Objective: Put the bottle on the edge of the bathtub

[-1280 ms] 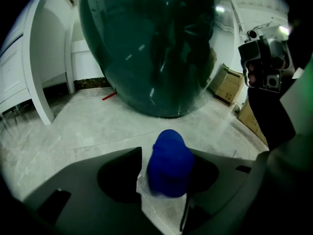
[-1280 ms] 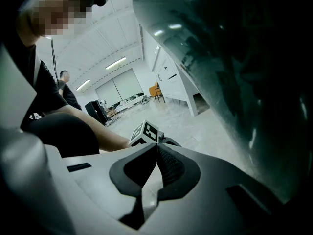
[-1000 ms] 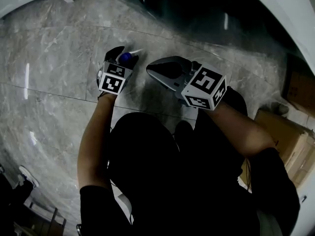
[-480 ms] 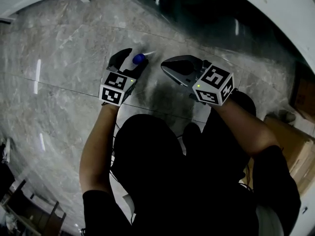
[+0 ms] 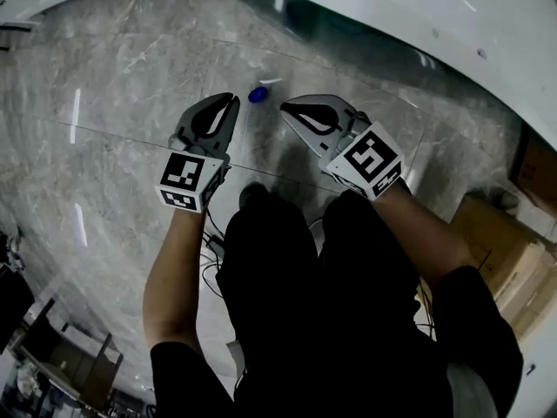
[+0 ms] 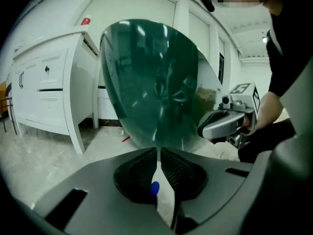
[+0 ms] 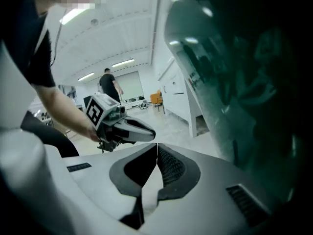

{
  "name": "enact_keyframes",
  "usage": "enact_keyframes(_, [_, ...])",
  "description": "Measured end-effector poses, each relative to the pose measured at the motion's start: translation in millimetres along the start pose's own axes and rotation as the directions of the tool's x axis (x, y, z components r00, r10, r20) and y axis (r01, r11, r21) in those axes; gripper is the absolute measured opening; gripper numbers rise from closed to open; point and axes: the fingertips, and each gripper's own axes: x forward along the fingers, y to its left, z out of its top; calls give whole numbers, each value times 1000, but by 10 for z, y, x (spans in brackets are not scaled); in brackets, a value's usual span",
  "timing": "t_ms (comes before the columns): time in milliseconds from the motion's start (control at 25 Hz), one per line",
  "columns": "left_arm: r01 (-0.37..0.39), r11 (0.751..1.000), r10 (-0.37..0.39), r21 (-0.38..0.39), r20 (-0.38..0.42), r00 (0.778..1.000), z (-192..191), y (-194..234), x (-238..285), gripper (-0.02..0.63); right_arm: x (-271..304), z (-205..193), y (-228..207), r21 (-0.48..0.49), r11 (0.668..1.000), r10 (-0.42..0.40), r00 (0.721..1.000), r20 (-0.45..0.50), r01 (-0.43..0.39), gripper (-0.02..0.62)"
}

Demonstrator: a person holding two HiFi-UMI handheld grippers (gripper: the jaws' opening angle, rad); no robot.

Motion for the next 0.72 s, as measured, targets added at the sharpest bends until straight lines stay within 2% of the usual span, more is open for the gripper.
enact_keyframes(120, [2, 999, -1, -41, 19, 1000, 377, -142, -329, 29, -209, 259, 188, -149, 989, -27, 1000, -13, 25, 28])
enact_keyframes(240, [52, 995, -52, -82, -2, 999, 643, -403, -594, 29, -502, 382, 301, -259, 965, -46, 998, -46, 33, 28])
enact_keyframes(320, [64, 994, -66, -93, -11, 998, 836, -543, -738, 29, -697, 486, 299, -228, 973, -58, 996, -68, 41, 29])
enact_keyframes(520, [42, 991, -44, -130, -11, 999, 1471, -937, -1162, 29, -1373, 967, 405, -71, 995, -76, 993, -90, 70, 29])
enact_keyframes(720, [15, 986, -10, -167, 31, 999, 2470, -1330, -1759, 29, -2153, 1798, 707, -50, 996, -81, 996, -48, 79, 28])
